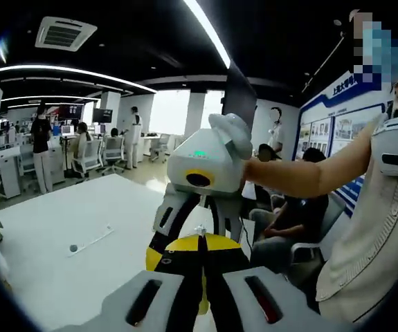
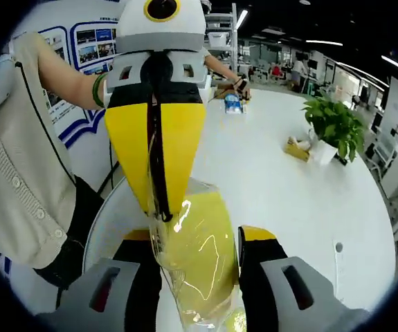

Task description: Compare the silicone blocks by pressing each to a similar depth, holding the contact briefly, and releasing to observe deformation and rebound differences across the visible hardness samples.

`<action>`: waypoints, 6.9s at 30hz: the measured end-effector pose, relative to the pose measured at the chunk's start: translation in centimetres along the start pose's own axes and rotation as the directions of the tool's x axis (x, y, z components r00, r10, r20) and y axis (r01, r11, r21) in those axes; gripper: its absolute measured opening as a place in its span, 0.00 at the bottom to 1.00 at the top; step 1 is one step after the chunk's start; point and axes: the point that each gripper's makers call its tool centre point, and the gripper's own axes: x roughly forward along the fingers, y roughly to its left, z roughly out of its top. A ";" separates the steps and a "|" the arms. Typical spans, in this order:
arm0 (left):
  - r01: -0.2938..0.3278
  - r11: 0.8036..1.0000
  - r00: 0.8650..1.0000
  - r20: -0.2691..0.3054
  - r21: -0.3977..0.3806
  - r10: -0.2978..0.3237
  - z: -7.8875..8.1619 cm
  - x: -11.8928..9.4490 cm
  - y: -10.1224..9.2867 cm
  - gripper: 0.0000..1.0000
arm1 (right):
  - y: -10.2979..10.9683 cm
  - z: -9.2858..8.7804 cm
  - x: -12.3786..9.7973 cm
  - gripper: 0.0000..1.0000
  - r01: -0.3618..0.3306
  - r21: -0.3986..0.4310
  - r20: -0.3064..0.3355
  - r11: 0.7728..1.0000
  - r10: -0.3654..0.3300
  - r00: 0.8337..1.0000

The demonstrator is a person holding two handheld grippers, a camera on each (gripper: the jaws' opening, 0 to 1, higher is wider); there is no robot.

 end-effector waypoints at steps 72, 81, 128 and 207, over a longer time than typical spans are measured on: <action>0.018 0.991 1.000 -0.001 0.136 -0.019 -0.3 0.5 -5.4 0.00 | 2.1 -1.2 -1.3 0.05 0.049 -0.123 -0.247 0.991 -0.078 0.966; 0.028 0.990 0.999 -0.026 0.135 -0.025 -0.7 1.7 -4.9 0.00 | 1.2 -2.1 -1.2 0.05 0.051 -0.095 -0.239 0.994 -0.073 0.968; 0.002 0.995 1.000 -0.031 0.102 0.001 -1.0 1.6 -2.3 0.00 | 0.3 -2.4 -0.7 0.14 0.075 -0.117 -0.166 0.990 -0.094 0.982; -0.019 0.991 0.999 0.042 -0.129 0.025 -5.3 0.5 -0.4 0.00 | 4.1 -5.5 -4.7 0.90 0.581 0.393 0.372 0.713 -0.701 0.609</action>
